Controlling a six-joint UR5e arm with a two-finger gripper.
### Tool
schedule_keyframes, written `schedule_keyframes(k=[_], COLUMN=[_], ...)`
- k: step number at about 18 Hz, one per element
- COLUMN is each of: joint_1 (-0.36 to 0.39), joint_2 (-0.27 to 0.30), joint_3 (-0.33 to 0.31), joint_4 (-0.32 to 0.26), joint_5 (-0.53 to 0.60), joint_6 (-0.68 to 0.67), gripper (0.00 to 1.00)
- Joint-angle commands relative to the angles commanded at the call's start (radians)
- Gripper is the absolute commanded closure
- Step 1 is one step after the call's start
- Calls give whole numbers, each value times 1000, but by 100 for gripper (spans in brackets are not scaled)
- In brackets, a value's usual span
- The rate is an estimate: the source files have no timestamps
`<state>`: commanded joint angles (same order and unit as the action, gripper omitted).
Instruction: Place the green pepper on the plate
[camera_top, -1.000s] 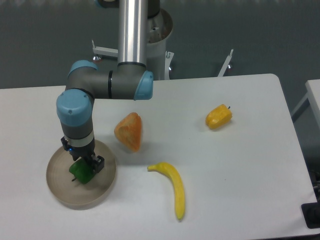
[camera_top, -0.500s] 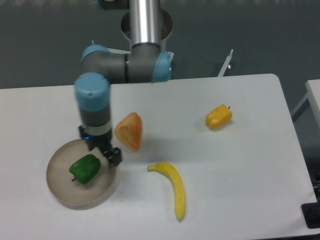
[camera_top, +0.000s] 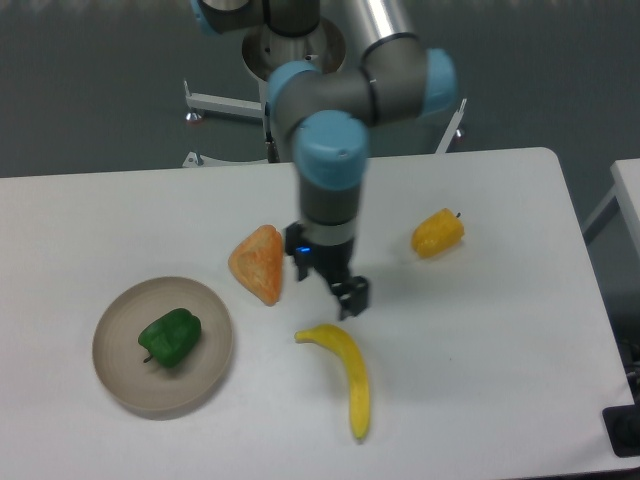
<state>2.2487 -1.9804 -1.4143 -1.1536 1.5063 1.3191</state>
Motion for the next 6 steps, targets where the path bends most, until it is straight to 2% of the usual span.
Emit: schedule_keyframes(k=[6], joint_1=[15], joint_2=[3], joint_3=[0], joint_4=[2], joint_5=[42], joint_6=[14], gripper=[1])
